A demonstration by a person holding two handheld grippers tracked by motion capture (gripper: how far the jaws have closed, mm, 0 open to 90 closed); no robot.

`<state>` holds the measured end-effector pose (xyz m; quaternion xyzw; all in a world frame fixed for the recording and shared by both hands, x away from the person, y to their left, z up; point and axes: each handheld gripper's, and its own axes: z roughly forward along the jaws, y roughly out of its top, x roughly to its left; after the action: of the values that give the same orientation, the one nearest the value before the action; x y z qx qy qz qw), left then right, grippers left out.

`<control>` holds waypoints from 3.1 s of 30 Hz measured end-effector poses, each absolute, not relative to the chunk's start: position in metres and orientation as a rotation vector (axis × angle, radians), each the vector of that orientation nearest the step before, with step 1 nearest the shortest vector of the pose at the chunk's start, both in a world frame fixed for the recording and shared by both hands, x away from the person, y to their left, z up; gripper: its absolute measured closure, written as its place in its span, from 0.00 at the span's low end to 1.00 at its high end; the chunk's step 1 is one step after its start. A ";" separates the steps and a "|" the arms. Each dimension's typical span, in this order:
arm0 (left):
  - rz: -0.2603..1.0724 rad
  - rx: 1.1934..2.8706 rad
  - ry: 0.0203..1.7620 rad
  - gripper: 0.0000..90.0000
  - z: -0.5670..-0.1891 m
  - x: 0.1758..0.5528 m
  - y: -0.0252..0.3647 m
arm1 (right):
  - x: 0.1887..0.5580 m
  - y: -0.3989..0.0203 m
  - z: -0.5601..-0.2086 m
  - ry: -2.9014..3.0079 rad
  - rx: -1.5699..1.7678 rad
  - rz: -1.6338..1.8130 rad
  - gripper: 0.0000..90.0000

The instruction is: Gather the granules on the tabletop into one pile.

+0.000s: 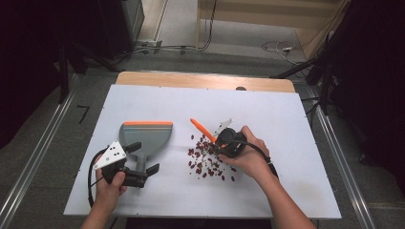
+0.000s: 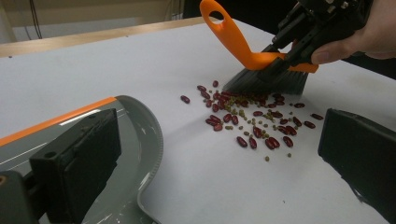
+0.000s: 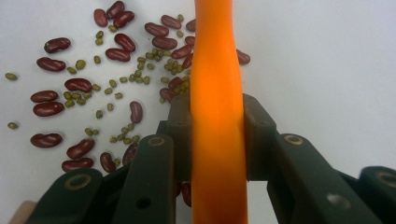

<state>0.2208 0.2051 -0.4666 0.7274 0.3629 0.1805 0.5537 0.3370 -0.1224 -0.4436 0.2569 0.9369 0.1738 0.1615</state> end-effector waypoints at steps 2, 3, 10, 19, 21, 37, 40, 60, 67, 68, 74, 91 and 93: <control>0.427 1.720 0.857 0.00 -0.466 0.221 0.205 | 0.342 -0.127 -0.440 2.681 0.744 0.536 0.76; 0.426 1.716 0.858 0.00 -0.466 0.221 0.206 | 0.344 -0.129 -0.437 2.668 0.763 0.555 0.76; 0.424 1.713 0.865 0.00 -0.467 0.221 0.207 | 0.375 -0.122 -0.414 2.581 0.714 0.598 0.77; 0.428 1.712 0.862 0.00 -0.467 0.221 0.209 | 0.413 -0.077 -0.442 2.568 0.593 0.480 0.76; 0.428 1.713 0.864 0.00 -0.467 0.221 0.210 | 0.413 -0.074 -0.445 2.587 0.574 0.489 0.76; 0.434 1.737 0.847 0.00 -0.468 0.221 0.205 | 0.367 -0.063 -0.449 2.702 0.471 0.502 0.76; 0.435 1.742 0.841 0.00 -0.469 0.221 0.206 | 0.360 -0.065 -0.448 2.695 0.469 0.515 0.76; 0.437 1.736 0.855 0.00 -0.470 0.221 0.210 | 0.384 -0.040 -0.444 2.687 0.429 0.489 0.76; 0.429 1.725 0.858 0.00 -0.470 0.222 0.212 | 0.363 -0.040 -0.446 2.731 0.376 0.490 0.76; 0.428 1.725 0.860 0.00 -0.470 0.221 0.211 | 0.360 -0.041 -0.446 2.729 0.374 0.498 0.76; 0.433 1.729 0.854 0.00 -0.469 0.221 0.209 | 0.351 -0.050 -0.427 2.655 0.392 0.569 0.76; 0.460 1.657 0.847 0.00 -0.465 0.216 0.223 | 0.304 -0.042 -0.424 3.040 0.675 0.821 0.76; 0.458 1.659 0.849 0.00 -0.465 0.216 0.224 | 0.309 -0.040 -0.435 3.068 0.719 0.833 0.76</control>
<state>0.2164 0.2235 -0.4654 0.7079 0.3623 0.1954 0.5740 0.3094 -0.0404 -0.4350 0.2203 0.9396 0.2551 -0.0590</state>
